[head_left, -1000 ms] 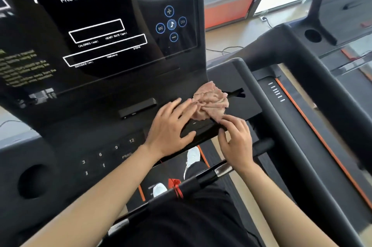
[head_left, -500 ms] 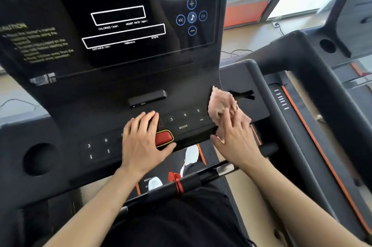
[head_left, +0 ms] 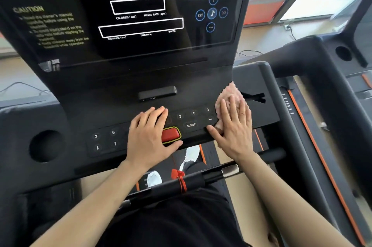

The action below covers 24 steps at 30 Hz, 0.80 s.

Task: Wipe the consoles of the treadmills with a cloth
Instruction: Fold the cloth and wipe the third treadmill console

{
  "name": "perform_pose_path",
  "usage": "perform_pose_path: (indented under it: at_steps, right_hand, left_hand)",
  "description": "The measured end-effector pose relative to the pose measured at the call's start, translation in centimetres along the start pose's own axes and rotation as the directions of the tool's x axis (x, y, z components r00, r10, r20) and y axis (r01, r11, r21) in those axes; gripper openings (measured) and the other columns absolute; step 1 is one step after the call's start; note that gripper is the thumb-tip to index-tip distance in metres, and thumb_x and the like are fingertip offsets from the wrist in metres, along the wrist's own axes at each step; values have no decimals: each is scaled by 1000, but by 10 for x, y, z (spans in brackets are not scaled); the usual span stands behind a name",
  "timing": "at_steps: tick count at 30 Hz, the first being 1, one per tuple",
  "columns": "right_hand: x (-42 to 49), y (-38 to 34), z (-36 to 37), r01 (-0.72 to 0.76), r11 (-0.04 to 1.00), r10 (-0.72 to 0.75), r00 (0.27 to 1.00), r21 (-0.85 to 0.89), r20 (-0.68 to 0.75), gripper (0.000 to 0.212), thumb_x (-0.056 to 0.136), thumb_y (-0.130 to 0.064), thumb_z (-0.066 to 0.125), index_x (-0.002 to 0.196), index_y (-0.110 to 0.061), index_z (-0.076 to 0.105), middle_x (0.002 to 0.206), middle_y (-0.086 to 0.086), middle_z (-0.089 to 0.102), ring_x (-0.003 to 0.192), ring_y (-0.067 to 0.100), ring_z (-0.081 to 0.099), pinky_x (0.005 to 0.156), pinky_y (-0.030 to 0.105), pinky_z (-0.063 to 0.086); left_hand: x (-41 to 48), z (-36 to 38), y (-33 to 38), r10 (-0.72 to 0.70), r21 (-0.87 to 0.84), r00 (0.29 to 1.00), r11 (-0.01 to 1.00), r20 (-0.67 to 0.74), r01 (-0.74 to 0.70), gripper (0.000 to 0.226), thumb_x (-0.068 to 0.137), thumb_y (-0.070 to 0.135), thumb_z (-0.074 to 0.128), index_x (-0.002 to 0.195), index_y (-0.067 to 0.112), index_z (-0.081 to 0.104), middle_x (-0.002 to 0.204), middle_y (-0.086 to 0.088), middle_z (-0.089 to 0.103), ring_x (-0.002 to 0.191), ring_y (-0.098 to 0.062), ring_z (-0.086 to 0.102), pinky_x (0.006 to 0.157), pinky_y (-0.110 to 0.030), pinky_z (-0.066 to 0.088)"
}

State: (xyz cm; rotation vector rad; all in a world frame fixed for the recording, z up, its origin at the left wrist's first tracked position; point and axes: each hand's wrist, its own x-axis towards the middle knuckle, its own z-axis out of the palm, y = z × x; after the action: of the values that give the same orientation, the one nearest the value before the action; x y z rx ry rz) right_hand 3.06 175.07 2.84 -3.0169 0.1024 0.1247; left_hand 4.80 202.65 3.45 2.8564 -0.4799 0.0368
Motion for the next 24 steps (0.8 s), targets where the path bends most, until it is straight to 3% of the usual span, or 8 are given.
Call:
perform_pose_path:
  at_steps: [5, 9, 12, 18, 24]
  right_hand:
    - [-9, -33, 6, 167, 985, -166, 986, -52, 22, 94, 91, -79, 29, 162, -20, 13, 171, 5, 2, 157, 32, -8, 126, 56, -1]
    - [-16, -57, 10, 243, 969, -241, 970, -45, 46, 93, 94, -76, 33, 163, -19, 9, 171, 3, 2, 158, 27, -9, 126, 57, 6]
    - [-18, -69, 13, 292, 956, -290, 956, -38, 39, 84, 99, -69, 29, 163, -18, 9, 171, 2, 1, 158, 27, -9, 127, 54, 8]
    - [-18, -85, 21, 349, 932, -345, 937, -101, 56, 64, 107, -49, 15, 162, -18, 12, 171, 3, 8, 158, 29, 1, 126, 53, 14]
    - [-22, -119, 25, 325, 944, -322, 945, -61, 61, 62, 107, -45, 13, 162, -17, 15, 171, 0, 8, 158, 29, 0, 127, 46, 2]
  left_hand:
    - [1, -3, -6, 35, -14, 999, 999, 27, -35, 94, 76, 76, 62, 147, 15, 52, 151, 1, 53, 143, -24, 46, 117, -44, 36]
    - [-9, -10, -34, 63, -246, 997, 967, -37, -70, 82, 81, 63, 68, 147, 17, 53, 148, 1, 56, 142, -21, 47, 115, -45, 40]
    - [-39, -22, -70, -73, -262, 985, 965, -158, 29, 81, 77, 59, 71, 144, 15, 57, 144, 0, 59, 140, -24, 50, 115, -39, 36]
    - [-112, -21, -127, -376, -138, 909, 925, -181, 355, 108, 69, 76, 63, 151, 8, 45, 156, -13, 45, 146, -37, 38, 117, -55, 35]
    - [-123, -11, -137, -401, -139, 893, 915, -204, 379, 109, 72, 83, 60, 152, 10, 46, 156, -11, 49, 144, -32, 46, 120, -49, 34]
